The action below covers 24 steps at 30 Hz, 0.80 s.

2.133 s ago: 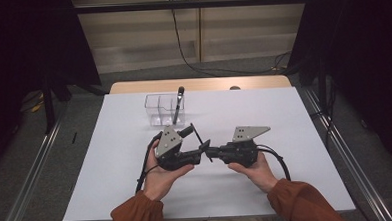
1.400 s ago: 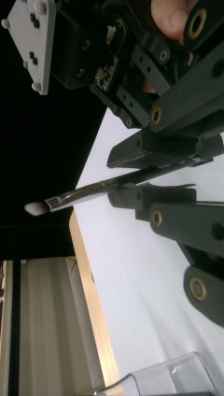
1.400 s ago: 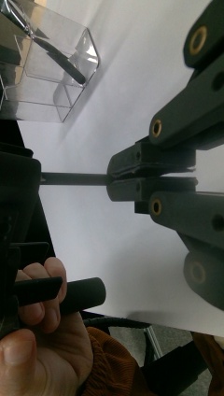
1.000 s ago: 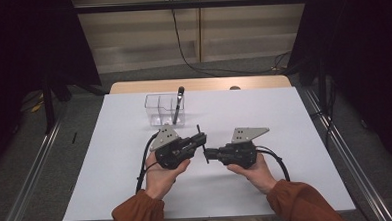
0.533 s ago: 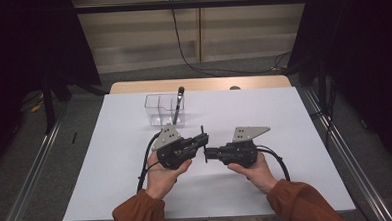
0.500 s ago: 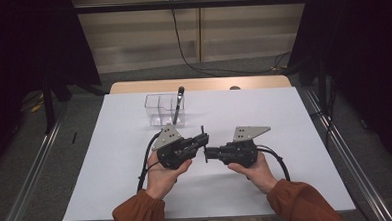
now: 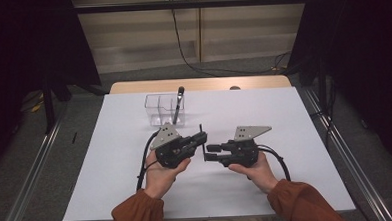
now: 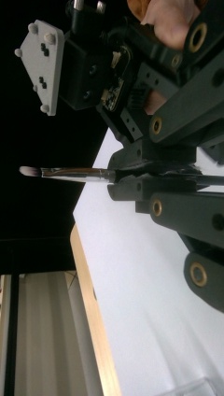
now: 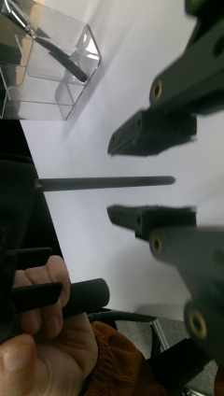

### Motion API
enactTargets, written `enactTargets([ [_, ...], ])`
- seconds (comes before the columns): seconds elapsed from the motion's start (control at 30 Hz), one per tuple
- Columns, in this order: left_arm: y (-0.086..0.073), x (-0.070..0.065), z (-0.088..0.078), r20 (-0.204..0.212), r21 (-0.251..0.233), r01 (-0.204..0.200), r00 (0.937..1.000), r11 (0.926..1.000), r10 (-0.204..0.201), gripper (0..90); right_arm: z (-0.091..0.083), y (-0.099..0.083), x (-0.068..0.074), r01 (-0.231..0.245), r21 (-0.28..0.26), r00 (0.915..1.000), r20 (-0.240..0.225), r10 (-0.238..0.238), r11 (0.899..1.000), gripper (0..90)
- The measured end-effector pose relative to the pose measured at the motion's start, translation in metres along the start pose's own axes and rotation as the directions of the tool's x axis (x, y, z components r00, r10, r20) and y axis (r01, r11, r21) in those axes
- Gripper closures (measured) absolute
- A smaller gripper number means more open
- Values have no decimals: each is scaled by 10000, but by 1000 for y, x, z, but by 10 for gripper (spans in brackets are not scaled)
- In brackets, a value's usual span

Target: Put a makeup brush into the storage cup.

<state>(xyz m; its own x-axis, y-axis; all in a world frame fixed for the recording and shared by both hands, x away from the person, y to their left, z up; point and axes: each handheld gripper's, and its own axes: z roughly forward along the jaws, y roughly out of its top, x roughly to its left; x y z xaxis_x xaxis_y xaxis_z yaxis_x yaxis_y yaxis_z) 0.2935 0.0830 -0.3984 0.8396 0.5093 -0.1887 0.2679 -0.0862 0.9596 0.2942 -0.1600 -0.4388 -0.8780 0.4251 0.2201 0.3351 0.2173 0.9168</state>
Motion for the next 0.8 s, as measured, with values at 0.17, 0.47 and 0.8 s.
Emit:
enactTargets([
  [0.17,1,1,-1,-29,35,-76,10000,10000,76,859,0,0,-1,-26,38,10000,57,25,10000,503],
  [0.47,1,3,-3,-34,58,-52,10000,10000,52,859,-4,2,-1,-61,-319,9992,396,73,9995,273],
  [0.8,1,7,-8,-212,62,-13,9998,10000,15,859,-6,1,-3,-205,-560,9967,769,248,9982,119],
])
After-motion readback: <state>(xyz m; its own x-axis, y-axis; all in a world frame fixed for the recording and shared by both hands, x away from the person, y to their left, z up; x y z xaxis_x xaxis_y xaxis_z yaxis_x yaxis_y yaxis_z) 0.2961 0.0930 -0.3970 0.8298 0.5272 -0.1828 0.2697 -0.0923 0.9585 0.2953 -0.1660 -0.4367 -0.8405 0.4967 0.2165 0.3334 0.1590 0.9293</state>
